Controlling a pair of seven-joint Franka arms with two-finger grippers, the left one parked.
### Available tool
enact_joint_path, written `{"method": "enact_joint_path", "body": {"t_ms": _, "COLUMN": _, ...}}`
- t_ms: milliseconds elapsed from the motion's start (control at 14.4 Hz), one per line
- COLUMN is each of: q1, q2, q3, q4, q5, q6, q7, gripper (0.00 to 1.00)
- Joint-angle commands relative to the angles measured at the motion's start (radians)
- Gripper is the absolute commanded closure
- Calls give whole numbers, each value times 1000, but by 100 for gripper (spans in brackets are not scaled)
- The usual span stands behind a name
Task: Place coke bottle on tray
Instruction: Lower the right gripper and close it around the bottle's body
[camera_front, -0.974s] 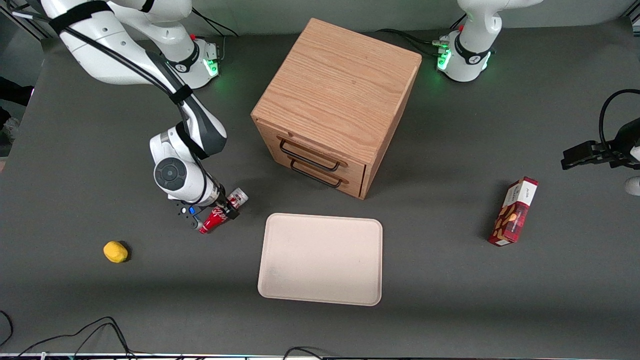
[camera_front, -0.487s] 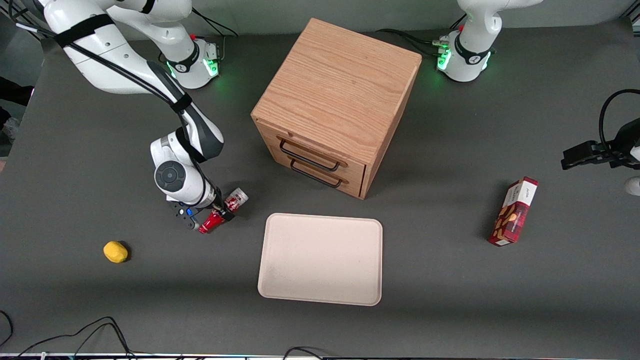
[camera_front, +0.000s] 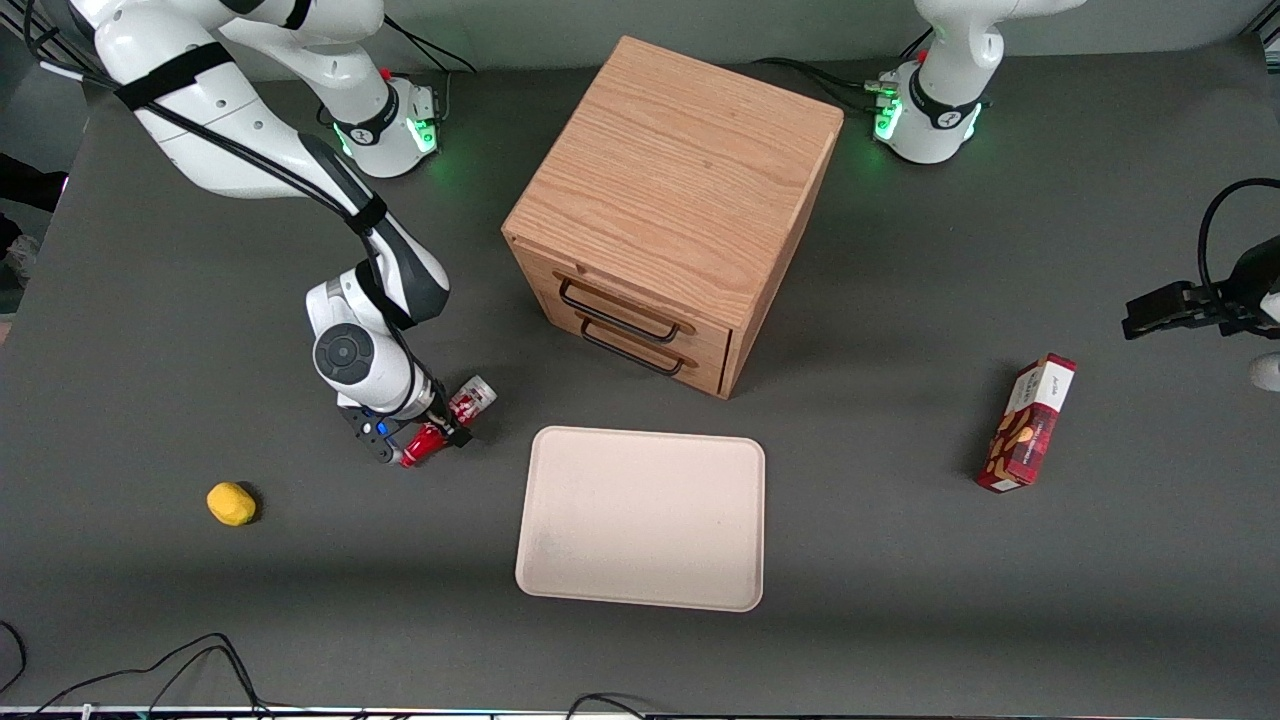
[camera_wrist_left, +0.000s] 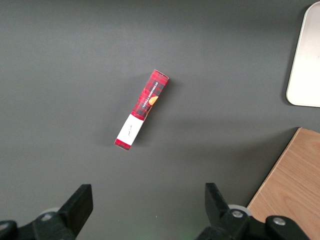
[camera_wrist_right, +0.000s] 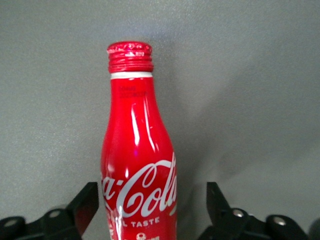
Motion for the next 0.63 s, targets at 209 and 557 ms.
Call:
{"method": "enact_joint_path", "body": {"t_ms": 209, "q1": -3, "q2": 2, "q3": 3, "q4": -7, "q5": -33, "q6": 32, "q7": 37, "gripper": 75}}
{"method": "enact_joint_path", "body": {"t_ms": 557, "q1": -5, "q2": -53, "q3": 4, "q4": 29, "q5": -33, "q6": -12, "q7": 1, "gripper": 100}}
